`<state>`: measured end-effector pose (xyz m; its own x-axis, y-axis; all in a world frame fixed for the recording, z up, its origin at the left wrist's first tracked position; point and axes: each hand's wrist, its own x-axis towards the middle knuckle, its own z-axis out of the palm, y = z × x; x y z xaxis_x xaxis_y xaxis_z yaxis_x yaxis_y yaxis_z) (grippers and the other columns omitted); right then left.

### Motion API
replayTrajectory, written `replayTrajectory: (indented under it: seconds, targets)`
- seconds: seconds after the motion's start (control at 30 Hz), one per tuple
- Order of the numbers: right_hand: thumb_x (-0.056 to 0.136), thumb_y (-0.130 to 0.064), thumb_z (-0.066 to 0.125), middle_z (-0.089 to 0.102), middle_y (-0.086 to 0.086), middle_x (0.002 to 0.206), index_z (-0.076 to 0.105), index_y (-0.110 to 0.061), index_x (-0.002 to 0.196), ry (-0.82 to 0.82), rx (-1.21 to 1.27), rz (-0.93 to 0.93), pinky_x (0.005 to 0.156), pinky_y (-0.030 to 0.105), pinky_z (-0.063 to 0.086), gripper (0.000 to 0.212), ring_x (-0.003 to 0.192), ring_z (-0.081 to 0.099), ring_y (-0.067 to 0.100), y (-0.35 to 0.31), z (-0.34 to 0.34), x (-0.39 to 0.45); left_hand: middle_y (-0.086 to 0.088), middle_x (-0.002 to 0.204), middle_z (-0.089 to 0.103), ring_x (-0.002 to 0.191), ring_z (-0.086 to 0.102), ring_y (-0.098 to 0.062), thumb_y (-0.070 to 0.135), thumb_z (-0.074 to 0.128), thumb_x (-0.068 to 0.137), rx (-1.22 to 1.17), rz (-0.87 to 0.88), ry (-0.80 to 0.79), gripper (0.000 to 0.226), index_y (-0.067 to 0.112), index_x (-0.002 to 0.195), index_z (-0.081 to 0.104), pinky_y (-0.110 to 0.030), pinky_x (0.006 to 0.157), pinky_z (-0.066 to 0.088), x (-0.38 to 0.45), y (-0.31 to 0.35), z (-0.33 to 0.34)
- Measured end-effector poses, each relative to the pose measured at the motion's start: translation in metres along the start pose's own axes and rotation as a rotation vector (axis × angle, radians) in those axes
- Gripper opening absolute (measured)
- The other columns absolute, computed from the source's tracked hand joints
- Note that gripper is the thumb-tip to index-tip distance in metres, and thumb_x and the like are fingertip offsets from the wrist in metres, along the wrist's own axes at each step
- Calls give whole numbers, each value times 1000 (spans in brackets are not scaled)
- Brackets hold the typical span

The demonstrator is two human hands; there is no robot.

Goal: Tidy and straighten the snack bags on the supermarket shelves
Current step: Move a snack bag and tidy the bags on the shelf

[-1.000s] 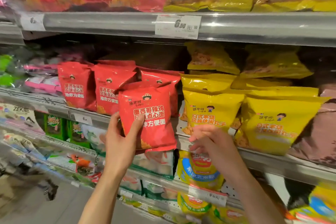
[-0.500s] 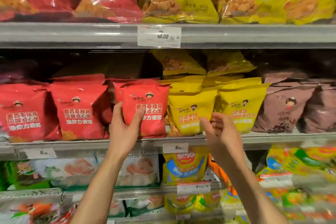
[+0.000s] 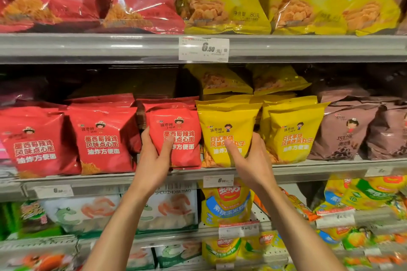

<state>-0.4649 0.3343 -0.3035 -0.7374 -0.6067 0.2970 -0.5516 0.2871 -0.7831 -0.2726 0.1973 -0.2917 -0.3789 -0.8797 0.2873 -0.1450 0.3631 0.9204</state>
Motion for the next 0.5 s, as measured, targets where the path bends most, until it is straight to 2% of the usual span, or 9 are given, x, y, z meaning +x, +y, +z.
replayTrajectory:
  seconds: [0.1, 0.23, 0.37, 0.43, 0.5]
  targets:
    - [88, -75, 50, 54, 2, 122, 52, -23, 127, -2, -43, 0, 95, 41, 48, 66, 114, 55, 22, 2, 3, 2, 7, 138, 52, 127, 53, -12, 43, 50, 104, 33, 12, -29, 53, 26, 149, 30, -38, 112, 42, 2, -2, -2]
    - [88, -75, 51, 55, 2, 120, 54, -22, 126, 8, -52, 3, 95, 40, 49, 64, 112, 56, 21, 0, 3, 1, 6, 141, 47, 135, 46, -12, 51, 44, 104, 101, 57, -25, 46, 29, 144, 35, -47, 117, 37, 1, -7, -1]
    - [87, -70, 60, 58, -4, 123, 52, -21, 135, -9, 56, 39, 96, 36, 50, 69, 114, 58, 17, -2, -4, -6, 3, 138, 48, 130, 44, -12, 59, 45, 101, 160, 49, 9, 55, 31, 147, 37, -49, 116, 37, -1, -8, -5]
    - [87, -65, 65, 60, -9, 126, 44, -21, 144, -41, 117, 54, 97, 33, 49, 74, 117, 58, 12, -3, -12, -13, 1, 141, 45, 122, 43, -9, 56, 52, 100, 158, 5, 27, 60, 31, 151, 34, -43, 115, 36, -6, -7, -8]
    - [88, -56, 69, 61, -9, 127, 43, -21, 146, -26, 178, 48, 103, 35, 50, 72, 119, 58, 9, 2, -18, -19, 1, 146, 42, 123, 42, -7, 51, 58, 98, 158, -7, 42, 66, 29, 154, 30, -40, 113, 37, -13, -7, -12]
